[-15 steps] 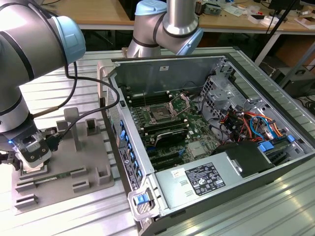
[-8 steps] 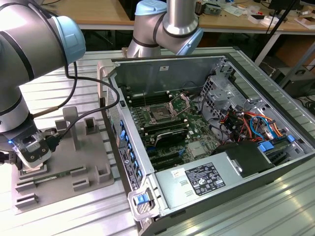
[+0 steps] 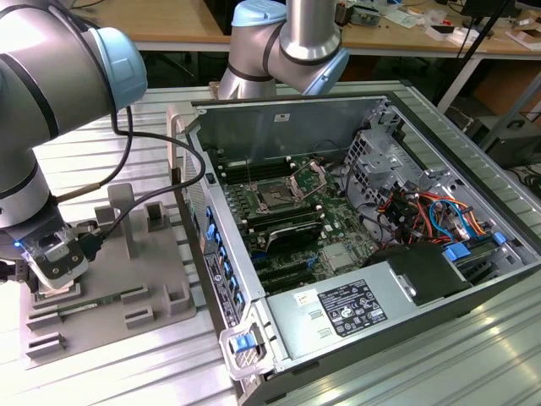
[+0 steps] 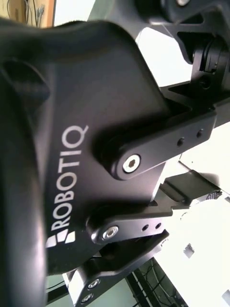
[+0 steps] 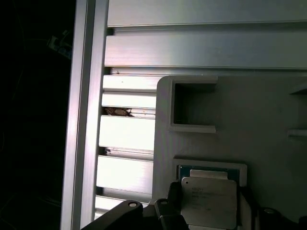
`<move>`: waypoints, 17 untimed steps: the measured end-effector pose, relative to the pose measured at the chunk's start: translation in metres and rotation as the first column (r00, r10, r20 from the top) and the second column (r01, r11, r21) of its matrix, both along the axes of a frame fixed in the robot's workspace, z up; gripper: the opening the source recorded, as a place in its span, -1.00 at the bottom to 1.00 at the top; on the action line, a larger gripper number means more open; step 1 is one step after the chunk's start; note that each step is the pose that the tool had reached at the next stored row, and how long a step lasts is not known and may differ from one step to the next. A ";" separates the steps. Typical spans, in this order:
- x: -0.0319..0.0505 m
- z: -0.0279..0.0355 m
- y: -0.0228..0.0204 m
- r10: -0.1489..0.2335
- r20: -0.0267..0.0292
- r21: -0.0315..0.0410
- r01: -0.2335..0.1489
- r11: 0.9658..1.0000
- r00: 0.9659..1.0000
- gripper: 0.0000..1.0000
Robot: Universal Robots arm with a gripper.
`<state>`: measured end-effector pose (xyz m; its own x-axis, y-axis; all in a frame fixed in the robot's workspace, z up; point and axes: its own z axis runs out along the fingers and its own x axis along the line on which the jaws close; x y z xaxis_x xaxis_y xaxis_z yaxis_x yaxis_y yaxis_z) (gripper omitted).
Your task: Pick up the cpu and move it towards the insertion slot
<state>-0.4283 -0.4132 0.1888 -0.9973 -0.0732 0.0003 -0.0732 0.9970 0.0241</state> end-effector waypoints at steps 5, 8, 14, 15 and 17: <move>-0.0001 0.0047 0.0000 0.000 0.000 0.005 0.000 1.000 1.000 0.10; -0.0001 0.0069 0.0000 0.000 0.000 0.008 0.000 1.000 1.000 0.10; -0.0001 0.0127 0.0000 0.000 0.000 0.014 0.000 1.000 1.000 0.10; -0.0001 0.0140 0.0000 0.000 0.000 0.014 0.000 1.000 1.000 0.10; 0.0000 0.0158 0.0000 0.000 0.000 0.015 0.000 1.000 1.000 0.10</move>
<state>-0.4283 -0.4133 0.2045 -0.9973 -0.0732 -0.0004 -0.0732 0.9966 0.0388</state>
